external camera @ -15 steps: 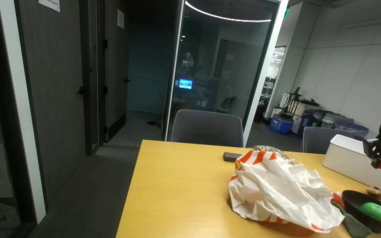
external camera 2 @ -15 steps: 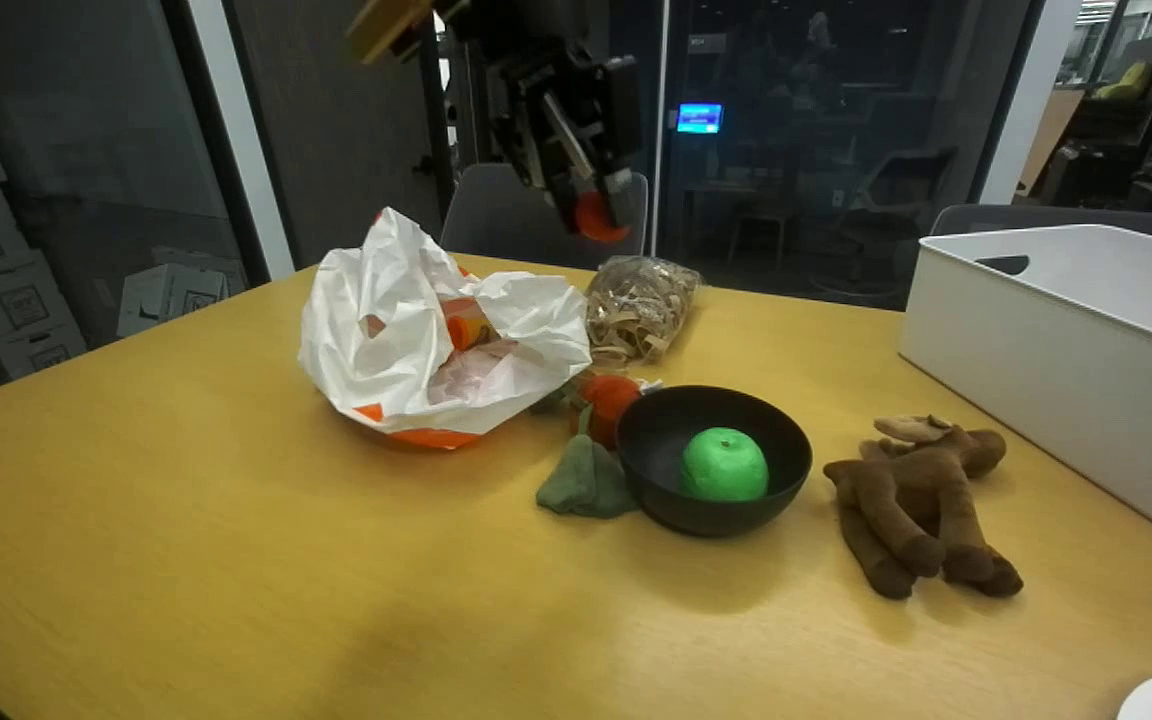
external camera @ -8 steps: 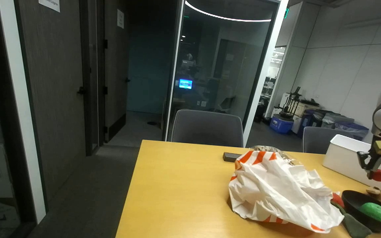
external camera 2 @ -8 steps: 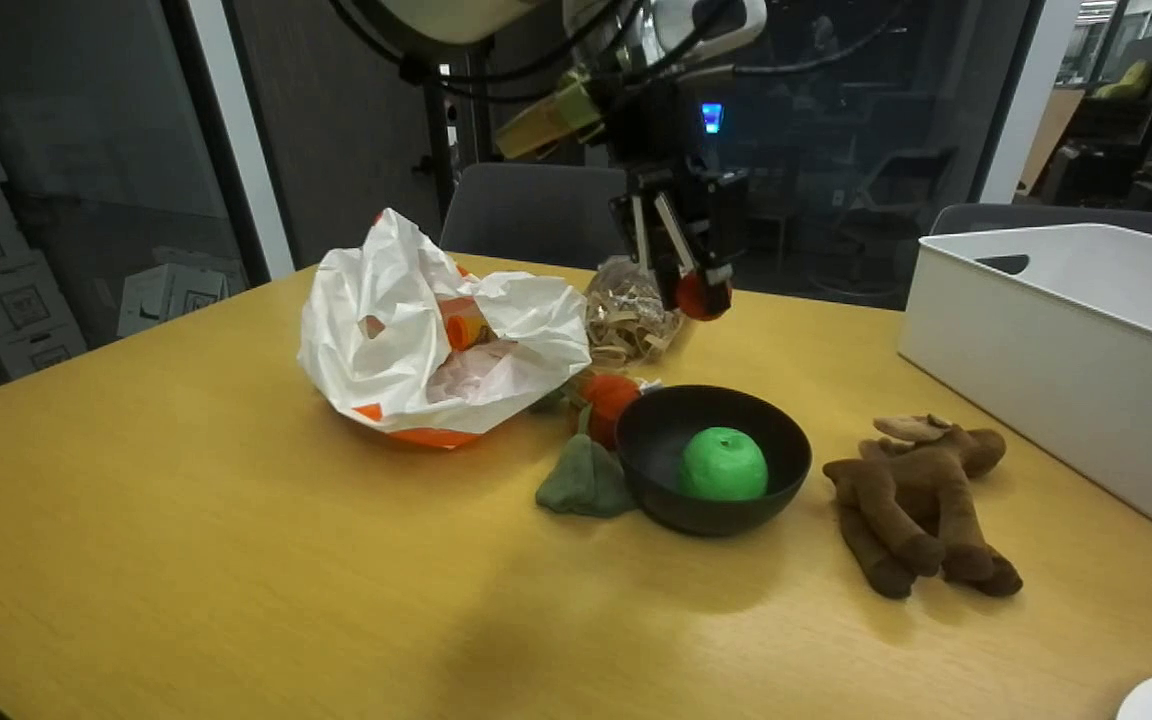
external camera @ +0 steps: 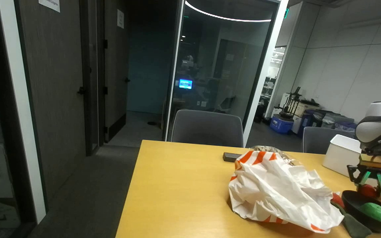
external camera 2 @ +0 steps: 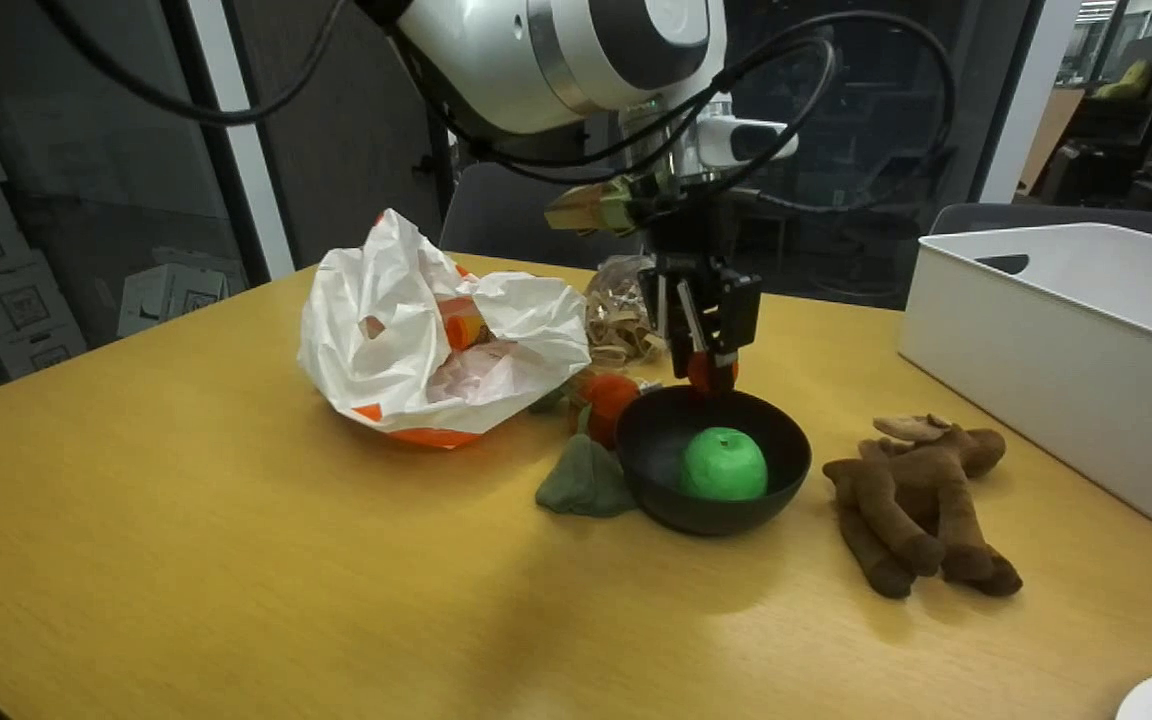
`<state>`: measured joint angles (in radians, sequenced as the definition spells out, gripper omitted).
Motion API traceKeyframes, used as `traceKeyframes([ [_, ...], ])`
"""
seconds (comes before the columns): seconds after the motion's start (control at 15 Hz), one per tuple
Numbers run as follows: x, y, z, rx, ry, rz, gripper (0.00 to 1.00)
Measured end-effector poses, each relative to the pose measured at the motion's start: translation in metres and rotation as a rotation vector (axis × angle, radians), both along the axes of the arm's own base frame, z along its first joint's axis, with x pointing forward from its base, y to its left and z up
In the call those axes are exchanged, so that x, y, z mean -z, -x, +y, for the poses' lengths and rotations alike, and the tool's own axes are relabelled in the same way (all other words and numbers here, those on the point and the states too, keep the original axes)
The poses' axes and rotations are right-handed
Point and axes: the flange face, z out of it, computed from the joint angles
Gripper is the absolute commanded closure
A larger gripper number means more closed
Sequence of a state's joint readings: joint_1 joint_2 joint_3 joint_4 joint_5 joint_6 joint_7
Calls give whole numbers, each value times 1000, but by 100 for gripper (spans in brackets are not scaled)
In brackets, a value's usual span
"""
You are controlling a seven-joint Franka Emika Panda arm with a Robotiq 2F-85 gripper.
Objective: Remove the contents in the plastic bag
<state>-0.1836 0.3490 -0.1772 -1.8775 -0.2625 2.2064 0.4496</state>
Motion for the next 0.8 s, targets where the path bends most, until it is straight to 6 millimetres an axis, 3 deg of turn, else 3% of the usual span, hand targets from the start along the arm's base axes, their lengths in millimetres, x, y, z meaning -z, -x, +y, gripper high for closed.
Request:
traceKeyframes([
  [0.2,6,-4,-1,35,-41,-11,1],
  [0.47,-6,-9,10,24,-105,-46,0],
  [0.8,-62,-3,52,-113,-134,-57,0],
])
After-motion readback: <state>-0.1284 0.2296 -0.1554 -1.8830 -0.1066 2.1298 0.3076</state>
